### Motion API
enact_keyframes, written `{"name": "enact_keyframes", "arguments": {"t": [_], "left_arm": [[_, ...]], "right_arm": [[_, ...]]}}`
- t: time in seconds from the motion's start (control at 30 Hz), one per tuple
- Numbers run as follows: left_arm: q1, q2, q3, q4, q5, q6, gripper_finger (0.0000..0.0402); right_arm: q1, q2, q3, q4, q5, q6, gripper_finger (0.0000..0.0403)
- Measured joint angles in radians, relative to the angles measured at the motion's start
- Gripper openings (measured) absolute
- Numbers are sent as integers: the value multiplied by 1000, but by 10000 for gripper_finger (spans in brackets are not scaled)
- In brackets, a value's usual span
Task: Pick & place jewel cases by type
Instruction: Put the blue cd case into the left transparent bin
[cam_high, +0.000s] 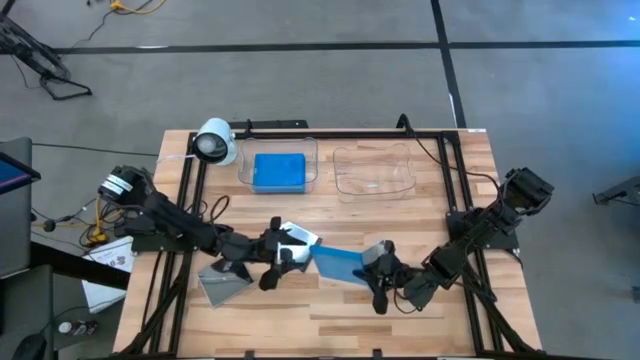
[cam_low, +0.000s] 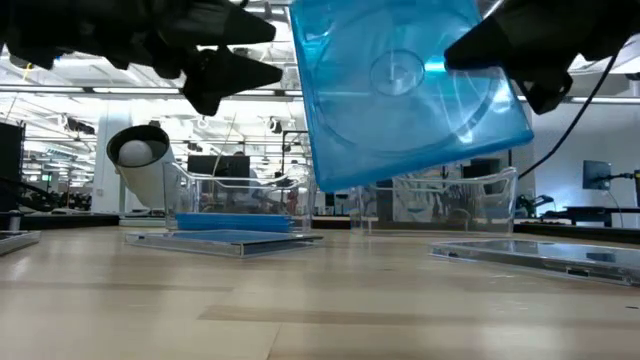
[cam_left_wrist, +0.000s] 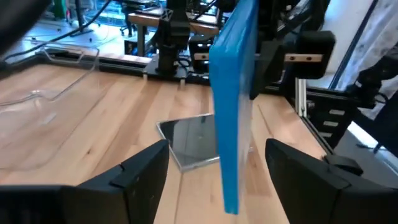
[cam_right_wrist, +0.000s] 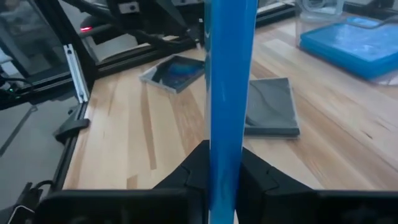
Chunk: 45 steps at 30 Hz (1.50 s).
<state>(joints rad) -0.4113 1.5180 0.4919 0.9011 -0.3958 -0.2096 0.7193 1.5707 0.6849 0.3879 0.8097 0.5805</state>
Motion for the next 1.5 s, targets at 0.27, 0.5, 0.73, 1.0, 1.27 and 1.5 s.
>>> {"name": "enact_keyframes", "arguments": {"t": [0.27, 0.5, 0.73, 1.0, 1.27, 1.5], "left_arm": [[26, 55, 4, 112, 55, 4, 262], [41, 55, 4, 161, 76, 15, 261], [41, 55, 4, 176, 80, 33, 233], [41, 55, 4, 203, 128, 50, 176], [41, 55, 4, 209, 129, 69, 140], [41, 55, 4, 212, 131, 87, 95]], "right_arm": [[-2, 0, 0, 12, -25, -16, 35], [-4, 0, 0, 32, -27, -34, 42], [-13, 0, 0, 70, -60, -67, 34], [-22, 0, 0, 70, -79, -67, 41], [-22, 0, 0, 70, -81, -67, 33], [-22, 0, 0, 70, -81, -66, 42]]}}
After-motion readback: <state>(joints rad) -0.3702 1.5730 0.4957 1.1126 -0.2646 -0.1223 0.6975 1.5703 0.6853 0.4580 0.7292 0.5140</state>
